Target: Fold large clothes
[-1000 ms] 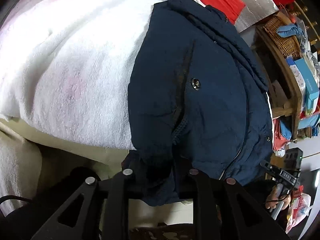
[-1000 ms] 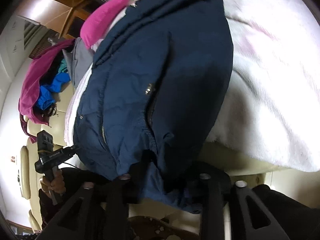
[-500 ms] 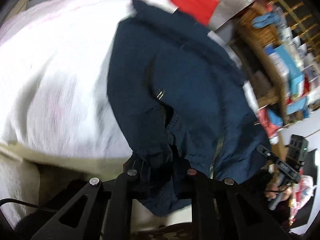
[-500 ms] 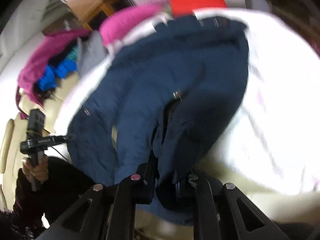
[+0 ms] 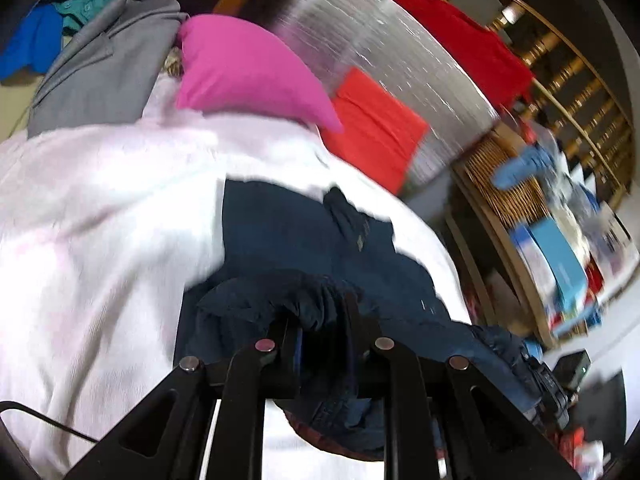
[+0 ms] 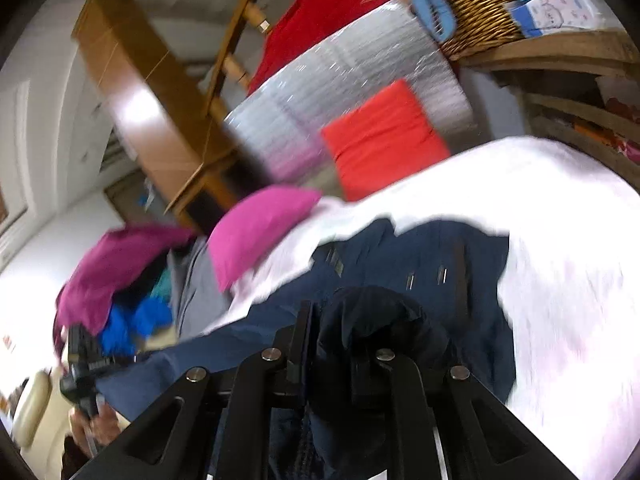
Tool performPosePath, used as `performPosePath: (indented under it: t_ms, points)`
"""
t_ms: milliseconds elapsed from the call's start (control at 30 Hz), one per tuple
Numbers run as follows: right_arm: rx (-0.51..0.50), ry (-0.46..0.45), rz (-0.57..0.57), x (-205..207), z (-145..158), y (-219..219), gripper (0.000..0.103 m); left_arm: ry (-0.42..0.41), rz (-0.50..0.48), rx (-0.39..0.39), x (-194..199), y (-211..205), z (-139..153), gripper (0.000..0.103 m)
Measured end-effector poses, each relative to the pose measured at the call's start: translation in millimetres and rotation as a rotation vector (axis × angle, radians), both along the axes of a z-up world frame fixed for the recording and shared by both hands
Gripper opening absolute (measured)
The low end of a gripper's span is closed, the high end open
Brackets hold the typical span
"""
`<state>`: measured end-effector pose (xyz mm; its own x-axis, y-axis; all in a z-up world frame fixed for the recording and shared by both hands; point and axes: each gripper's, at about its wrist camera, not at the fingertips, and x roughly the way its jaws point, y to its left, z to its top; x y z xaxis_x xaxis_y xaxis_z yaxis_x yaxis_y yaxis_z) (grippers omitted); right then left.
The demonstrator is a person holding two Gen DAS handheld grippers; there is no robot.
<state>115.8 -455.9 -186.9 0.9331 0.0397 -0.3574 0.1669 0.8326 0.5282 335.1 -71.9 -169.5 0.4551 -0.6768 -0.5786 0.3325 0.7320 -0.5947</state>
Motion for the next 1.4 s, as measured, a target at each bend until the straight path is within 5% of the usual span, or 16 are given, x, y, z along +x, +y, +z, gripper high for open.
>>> performPosePath:
  t_ms: [200,433,567,667,767,833,900,1000,1100,1167,1233,1333,1400]
  points:
    - [-0.010,0.039,-0.080,102.2,0.1,-56.8,0.014,0.024,0.032,0.025,98.6,-60.3,-24.3,0.017]
    - [0.114,0.137,-0.142,197.8,-44.1,-119.4,0.014,0.090,0.052,0.084,177.8,-100.2,-71.0,0.019]
    - [0.294,0.217,-0.143,241.2,-85.9,-154.9,0.017,0.115,0.068,0.094,205.6,-111.6,-98.8,0.025]
    - [0.578,0.179,-0.093,243.5,-115.3,-186.5,0.019,0.157,0.066,-0.008,217.7,-102.6,-106.1,0.029]
    - [0.801,0.106,-0.033,236.5,-126.7,-208.7,0.018,0.241,0.061,-0.142,226.8,-84.2,-101.7,0.046]
    - [0.827,0.085,0.006,234.4,-119.9,-214.4,0.021,0.280,0.084,-0.241,229.5,-69.7,-92.1,0.070]
    - [0.826,0.081,0.036,235.6,-111.5,-215.9,0.030,0.293,0.137,-0.314,229.9,-56.0,-79.6,0.084]
    - [0.952,-0.001,0.061,226.8,-108.8,-217.6,0.079,0.186,0.227,-0.249,221.2,-41.9,-57.0,0.088]
    - [1.032,-0.058,0.023,212.3,-108.6,-214.9,0.081,0.220,0.223,-0.261,205.3,-33.0,-54.5,0.088]
    - [0.908,-0.021,-0.008,201.4,-92.4,-207.0,0.081,0.193,0.221,-0.237,182.5,-28.7,-50.3,0.088]
    - [0.835,-0.085,-0.023,183.9,-80.4,-204.7,0.082,0.147,0.255,-0.198,151.0,-21.7,-51.4,0.088]
    - [0.860,-0.149,-0.050,164.8,-76.2,-205.9,0.083,0.106,0.327,-0.192,100.5,-8.0,-66.2,0.088]
    - [0.800,-0.072,-0.068,154.1,-73.9,-198.3,0.083,0.119,0.373,-0.174,75.2,-3.1,-79.8,0.088]
